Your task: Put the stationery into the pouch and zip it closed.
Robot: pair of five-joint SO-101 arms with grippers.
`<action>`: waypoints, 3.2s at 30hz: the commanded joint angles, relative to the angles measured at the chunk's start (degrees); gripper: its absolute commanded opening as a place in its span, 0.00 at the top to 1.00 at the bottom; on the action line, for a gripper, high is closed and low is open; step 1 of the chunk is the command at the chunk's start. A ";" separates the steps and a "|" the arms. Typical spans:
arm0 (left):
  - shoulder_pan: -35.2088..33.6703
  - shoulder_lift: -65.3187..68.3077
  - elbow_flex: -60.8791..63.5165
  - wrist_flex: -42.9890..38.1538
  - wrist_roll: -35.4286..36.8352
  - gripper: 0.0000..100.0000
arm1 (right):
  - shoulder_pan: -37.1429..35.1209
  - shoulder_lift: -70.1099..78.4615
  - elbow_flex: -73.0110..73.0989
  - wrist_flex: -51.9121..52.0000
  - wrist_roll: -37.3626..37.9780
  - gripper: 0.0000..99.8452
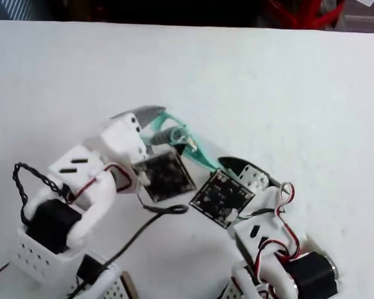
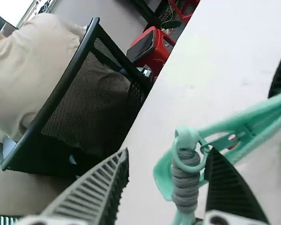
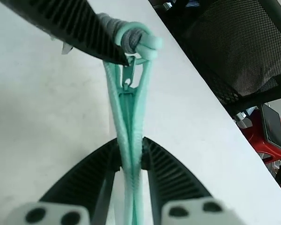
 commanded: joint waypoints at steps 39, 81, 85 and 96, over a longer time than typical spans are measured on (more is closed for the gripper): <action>-1.80 1.01 9.23 -5.63 0.00 0.73 | -4.62 -0.66 0.09 1.98 -2.37 0.98; -6.46 0.57 -2.37 -1.23 3.78 0.98 | -1.89 -0.75 0.09 0.84 -2.46 0.98; -9.98 0.92 -1.67 -0.53 2.99 0.98 | -1.89 -0.75 0.09 0.92 -2.46 0.98; -21.32 0.92 10.73 -9.32 -2.37 0.98 | -1.80 -0.92 0.00 0.84 -4.66 0.98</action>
